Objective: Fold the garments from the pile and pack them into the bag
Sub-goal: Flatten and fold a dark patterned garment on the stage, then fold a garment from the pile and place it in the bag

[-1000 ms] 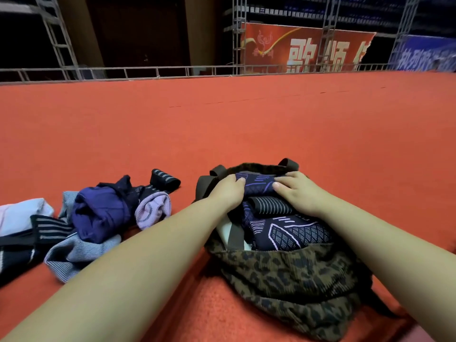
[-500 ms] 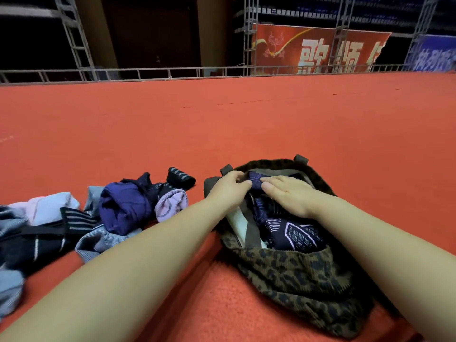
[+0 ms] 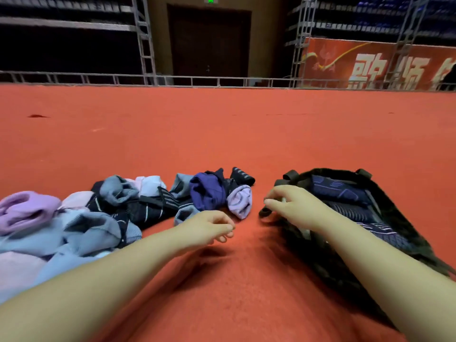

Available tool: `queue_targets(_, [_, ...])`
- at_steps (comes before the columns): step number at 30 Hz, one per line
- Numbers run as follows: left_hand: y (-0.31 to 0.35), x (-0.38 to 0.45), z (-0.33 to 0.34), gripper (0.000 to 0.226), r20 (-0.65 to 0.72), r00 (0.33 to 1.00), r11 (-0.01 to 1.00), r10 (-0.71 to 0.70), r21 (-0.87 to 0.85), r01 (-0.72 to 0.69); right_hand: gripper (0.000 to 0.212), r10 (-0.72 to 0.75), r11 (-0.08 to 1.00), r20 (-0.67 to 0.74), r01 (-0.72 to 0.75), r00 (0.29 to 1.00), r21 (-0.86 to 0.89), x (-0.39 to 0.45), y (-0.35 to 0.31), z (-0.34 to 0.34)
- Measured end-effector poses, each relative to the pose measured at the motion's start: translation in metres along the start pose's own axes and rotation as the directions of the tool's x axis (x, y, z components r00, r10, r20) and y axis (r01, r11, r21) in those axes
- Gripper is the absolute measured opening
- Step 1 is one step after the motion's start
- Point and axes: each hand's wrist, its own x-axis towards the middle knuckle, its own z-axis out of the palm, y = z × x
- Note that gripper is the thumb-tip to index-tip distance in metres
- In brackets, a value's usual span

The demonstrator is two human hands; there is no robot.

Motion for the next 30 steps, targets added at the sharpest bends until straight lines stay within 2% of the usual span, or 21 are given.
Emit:
queue_targets(5, [-0.041, -0.047, -0.033, 0.014, -0.025, 0.999, 0.999, -0.04, 0.003, 0.041, 0.009, -0.062, 0.998, 0.15, 0.059, 0.987, 0.028, 0.002, -0.04, 0.063])
queue_targets(7, [-0.052, -0.059, -0.044, 0.012, -0.054, 0.995, 0.997, -0.08, -0.013, 0.079, 0.005, -0.057, 0.996, 0.157, 0.045, 0.986, 0.084, 0.005, -0.052, 0.087])
queue_targets(10, [-0.064, -0.067, -0.05, 0.009, -0.114, 0.983, 0.973, -0.143, -0.201, 0.118, 0.023, 0.048, 0.979, 0.019, -0.05, 0.999, 0.199, 0.013, -0.064, 0.116])
queue_targets(12, [-0.068, -0.066, -0.051, 0.007, -0.217, 0.961, 0.946, -0.174, -0.307, 0.102, 0.036, 0.159, 0.943, -0.038, -0.14, 0.987, 0.302, 0.019, -0.072, 0.128])
queue_targets(14, [-0.074, -0.06, -0.052, 0.004, -0.339, 0.921, 0.935, -0.191, -0.347, 0.066, 0.047, 0.234, 0.881, 0.001, -0.213, 0.972, 0.422, 0.025, -0.079, 0.136])
queue_targets(16, [-0.079, -0.051, -0.054, 0.014, -0.405, 0.888, 0.914, -0.218, -0.404, 0.04, 0.047, 0.257, 0.825, 0.047, -0.245, 0.965, 0.509, 0.032, -0.085, 0.144])
queue_targets(20, [-0.074, -0.03, -0.057, 0.027, -0.323, 0.914, 0.812, -0.246, -0.583, 0.013, 0.049, 0.263, 0.784, 0.089, -0.267, 0.961, 0.561, 0.043, -0.095, 0.148])
queue_targets(23, [-0.079, -0.018, -0.062, 0.052, -0.314, 0.915, 0.815, -0.255, -0.578, 0.029, 0.063, 0.247, 0.81, 0.208, -0.32, 0.946, 0.492, 0.047, -0.103, 0.148])
queue_targets(26, [-0.089, -0.013, -0.065, 0.047, -0.29, 0.934, 0.821, -0.21, -0.57, 0.008, 0.067, 0.121, 0.847, 0.22, -0.216, 0.968, 0.485, 0.049, -0.106, 0.158])
queue_targets(28, [-0.093, -0.012, -0.068, 0.048, -0.235, 0.956, 0.84, -0.175, -0.542, 0.02, 0.059, 0.049, 0.874, 0.173, -0.126, 0.984, 0.47, 0.049, -0.103, 0.162])
queue_targets(30, [-0.093, -0.014, -0.068, 0.056, -0.217, 0.97, 0.875, -0.113, -0.483, -0.006, 0.058, -0.049, 0.832, 0.194, -0.068, 0.98, 0.55, 0.045, -0.097, 0.162])
